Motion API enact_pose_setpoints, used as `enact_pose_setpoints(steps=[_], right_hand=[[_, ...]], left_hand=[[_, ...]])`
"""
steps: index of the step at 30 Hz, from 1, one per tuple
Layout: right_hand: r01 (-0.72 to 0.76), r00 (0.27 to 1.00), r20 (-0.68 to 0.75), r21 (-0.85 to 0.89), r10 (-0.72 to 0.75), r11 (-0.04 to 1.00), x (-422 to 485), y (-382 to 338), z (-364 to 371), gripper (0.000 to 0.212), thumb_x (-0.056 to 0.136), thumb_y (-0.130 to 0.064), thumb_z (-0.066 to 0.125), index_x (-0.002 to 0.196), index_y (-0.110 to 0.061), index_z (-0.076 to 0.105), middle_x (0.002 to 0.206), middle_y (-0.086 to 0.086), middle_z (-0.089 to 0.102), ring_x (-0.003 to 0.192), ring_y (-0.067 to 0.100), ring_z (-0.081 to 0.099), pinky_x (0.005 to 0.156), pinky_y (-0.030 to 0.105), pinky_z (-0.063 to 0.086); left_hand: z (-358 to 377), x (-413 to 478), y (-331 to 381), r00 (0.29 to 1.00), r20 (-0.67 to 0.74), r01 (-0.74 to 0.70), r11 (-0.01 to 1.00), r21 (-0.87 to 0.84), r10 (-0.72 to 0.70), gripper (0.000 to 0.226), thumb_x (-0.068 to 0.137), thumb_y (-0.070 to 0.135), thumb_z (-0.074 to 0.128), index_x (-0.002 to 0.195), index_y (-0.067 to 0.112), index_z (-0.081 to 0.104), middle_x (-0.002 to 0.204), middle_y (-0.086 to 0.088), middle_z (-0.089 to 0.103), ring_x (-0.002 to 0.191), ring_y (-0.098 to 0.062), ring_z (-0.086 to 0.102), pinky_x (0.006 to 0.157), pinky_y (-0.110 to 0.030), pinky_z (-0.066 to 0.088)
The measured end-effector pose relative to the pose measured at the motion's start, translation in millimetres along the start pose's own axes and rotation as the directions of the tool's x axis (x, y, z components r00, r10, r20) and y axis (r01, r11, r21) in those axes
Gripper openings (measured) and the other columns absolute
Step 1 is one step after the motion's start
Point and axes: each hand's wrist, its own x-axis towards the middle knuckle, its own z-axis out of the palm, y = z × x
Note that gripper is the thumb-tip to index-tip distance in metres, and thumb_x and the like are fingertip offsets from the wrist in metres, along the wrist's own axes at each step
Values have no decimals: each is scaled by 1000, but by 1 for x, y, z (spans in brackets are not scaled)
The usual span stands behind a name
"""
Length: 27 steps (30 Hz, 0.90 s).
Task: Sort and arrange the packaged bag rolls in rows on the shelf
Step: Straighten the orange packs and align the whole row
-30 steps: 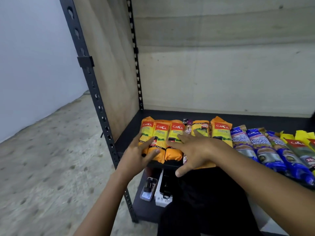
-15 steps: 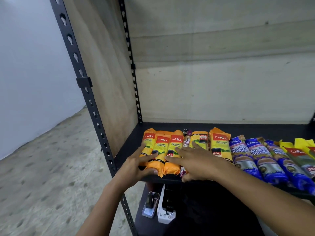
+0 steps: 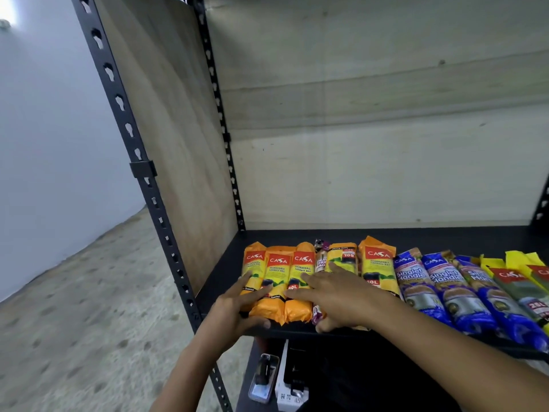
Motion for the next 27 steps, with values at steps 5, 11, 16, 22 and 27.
enact_pose_setpoints(steps=[5,11,16,22,27], right_hand=[[-14,1000,-8,10,14,1000,2,0,3,91,85,-51,69,154,-45,9,164,9,18,147,34,22,118,58,12],[-42,998,-45,95,46,995,-11,0,-5,106,76,-77,59,151,-50,-10,167,2,1,153,27,-1,119,57,-7],[-276,936,-96,396,339,876,-64,24,-28,99,74,-86,47,153,-49,-1,166,-12,2,152,16,6,119,48,13],[-421,896,109,523,431,741,-115,47,9,108,66,-85,60,150,-55,-2,163,-20,-12,151,20,10,114,51,32],[-397,878,8,572,479,718,-115,42,21,79,88,-57,62,153,-48,18,165,-17,-4,150,20,14,115,45,30]], left_hand=[[-1,-1,4,998,-52,28,996,-84,-32,81,62,56,85,133,58,47,155,22,22,148,-11,19,116,-40,35],[0,-3,8,997,23,71,997,18,-71,101,68,59,80,143,66,12,162,19,-4,152,-18,-8,121,-51,20],[5,-5,48,998,-51,-15,977,213,26,109,64,89,57,150,56,-2,160,15,-27,145,-14,-32,118,-45,-7],[32,23,122,976,135,-196,955,221,169,95,74,84,51,148,58,-3,164,15,-12,151,-14,-12,123,-50,1],[39,42,134,967,186,-198,971,133,172,73,84,71,52,149,54,23,165,11,7,150,-15,7,123,-52,9]])
